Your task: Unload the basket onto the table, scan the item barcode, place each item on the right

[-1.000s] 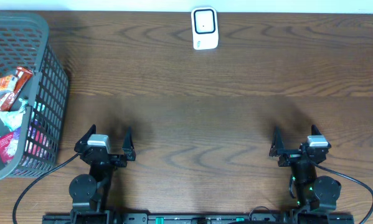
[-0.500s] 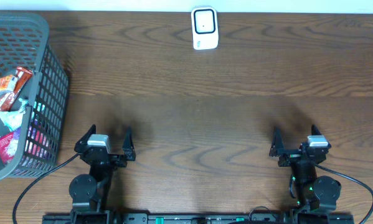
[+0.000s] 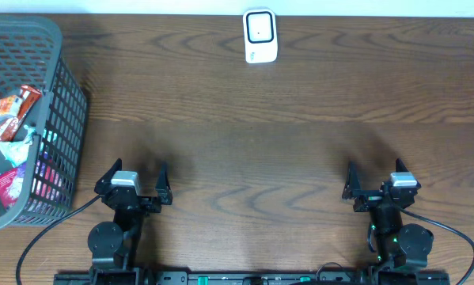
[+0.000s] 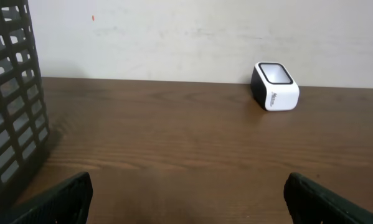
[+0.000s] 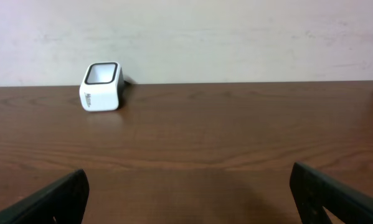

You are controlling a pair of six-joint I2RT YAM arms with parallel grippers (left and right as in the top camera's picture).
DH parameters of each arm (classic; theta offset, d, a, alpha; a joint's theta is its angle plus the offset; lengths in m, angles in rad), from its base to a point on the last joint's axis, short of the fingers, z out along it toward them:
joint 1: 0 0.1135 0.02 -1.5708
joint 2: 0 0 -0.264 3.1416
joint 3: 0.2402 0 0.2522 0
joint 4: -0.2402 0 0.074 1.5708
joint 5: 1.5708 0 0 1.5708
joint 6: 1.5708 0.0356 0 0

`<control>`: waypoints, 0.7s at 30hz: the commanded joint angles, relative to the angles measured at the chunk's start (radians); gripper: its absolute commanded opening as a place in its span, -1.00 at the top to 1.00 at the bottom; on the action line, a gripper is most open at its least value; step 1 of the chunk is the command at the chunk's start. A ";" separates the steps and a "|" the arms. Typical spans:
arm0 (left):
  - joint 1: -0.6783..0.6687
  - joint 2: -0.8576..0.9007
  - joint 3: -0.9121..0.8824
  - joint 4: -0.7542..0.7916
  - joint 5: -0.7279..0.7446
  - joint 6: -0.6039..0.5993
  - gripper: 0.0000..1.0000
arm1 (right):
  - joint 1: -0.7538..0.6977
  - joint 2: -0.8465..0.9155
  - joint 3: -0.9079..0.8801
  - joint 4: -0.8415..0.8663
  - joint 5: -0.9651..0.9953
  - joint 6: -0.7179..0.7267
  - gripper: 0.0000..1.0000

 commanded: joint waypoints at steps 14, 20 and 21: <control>-0.004 -0.005 -0.017 -0.034 -0.005 -0.005 -0.96 | 0.008 -0.002 -0.002 -0.004 0.004 -0.019 -0.99; -0.004 -0.005 -0.017 -0.031 -0.004 -0.006 -0.95 | 0.008 -0.002 -0.002 -0.004 0.004 -0.018 -0.99; -0.004 -0.005 -0.017 -0.031 0.006 -0.017 -0.95 | 0.008 -0.002 -0.002 -0.004 0.004 -0.018 -0.98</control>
